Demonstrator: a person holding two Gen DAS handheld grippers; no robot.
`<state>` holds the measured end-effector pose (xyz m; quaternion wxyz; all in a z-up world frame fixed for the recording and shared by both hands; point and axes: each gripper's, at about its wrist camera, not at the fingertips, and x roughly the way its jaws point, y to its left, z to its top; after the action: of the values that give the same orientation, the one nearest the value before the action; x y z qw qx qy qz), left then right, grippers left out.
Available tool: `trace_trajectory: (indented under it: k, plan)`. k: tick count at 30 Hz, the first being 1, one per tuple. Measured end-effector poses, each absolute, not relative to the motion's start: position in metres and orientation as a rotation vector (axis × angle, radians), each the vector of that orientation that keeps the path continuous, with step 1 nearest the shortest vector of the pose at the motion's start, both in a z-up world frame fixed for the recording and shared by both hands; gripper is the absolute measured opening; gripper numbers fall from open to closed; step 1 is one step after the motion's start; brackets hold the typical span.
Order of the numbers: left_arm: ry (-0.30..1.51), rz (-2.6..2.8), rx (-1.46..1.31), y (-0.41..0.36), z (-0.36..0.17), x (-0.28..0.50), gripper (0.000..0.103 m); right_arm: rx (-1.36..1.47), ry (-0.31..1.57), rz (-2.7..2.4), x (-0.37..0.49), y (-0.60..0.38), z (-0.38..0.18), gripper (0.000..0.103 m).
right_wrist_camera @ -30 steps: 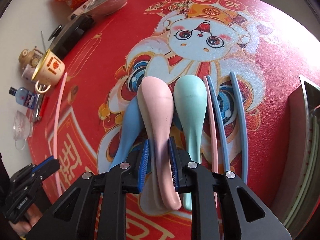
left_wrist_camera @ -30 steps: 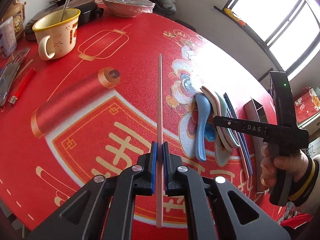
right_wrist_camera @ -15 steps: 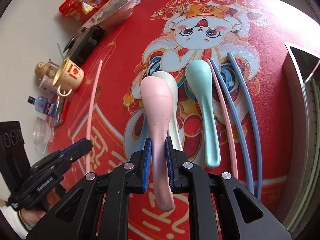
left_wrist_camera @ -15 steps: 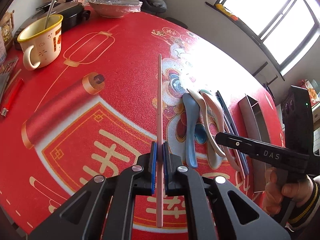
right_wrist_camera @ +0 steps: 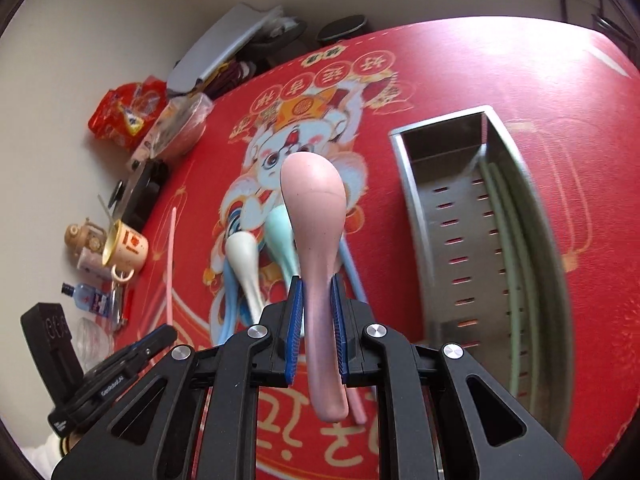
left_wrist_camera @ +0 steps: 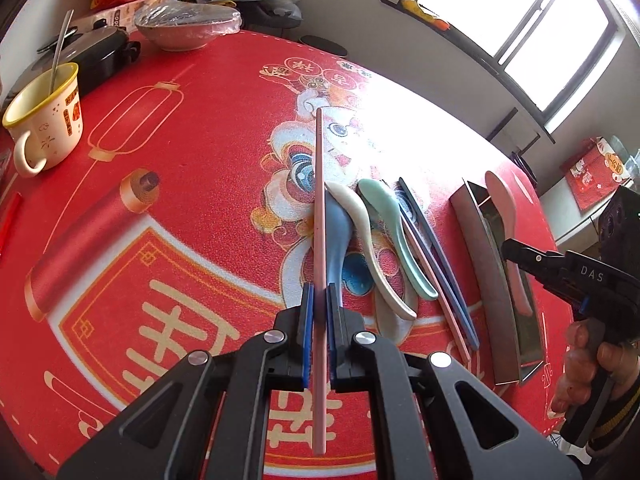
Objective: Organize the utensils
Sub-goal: 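Grasp the pink spoon with the right tool and lower it into the caddy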
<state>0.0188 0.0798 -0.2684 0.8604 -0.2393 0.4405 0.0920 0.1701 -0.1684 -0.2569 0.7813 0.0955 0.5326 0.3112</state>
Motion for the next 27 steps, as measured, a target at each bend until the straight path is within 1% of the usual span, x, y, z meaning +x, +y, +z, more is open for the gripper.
trace_trajectory:
  k: [4, 8, 22, 27]
  plan:
    - [0.929, 0.176, -0.488, 0.072, -0.267, 0.024, 0.006, 0.254, 1.185, 0.548, 0.188, -0.209, -0.270, 0.014]
    - [0.930, 0.168, -0.483, 0.065, -0.267, 0.026, 0.006, 0.221, 1.221, 0.473, 0.199, -0.223, -0.288, 0.014]
    - [0.932, 0.204, -0.501, 0.064, -0.268, 0.017, 0.006, -0.177, 1.181, 0.366, 0.228, -0.177, -0.300, 0.015]
    - [0.930, 0.215, -0.513, 0.065, -0.268, 0.015, 0.006, -0.227, 1.178, 0.357, 0.234, -0.170, -0.301, 0.016]
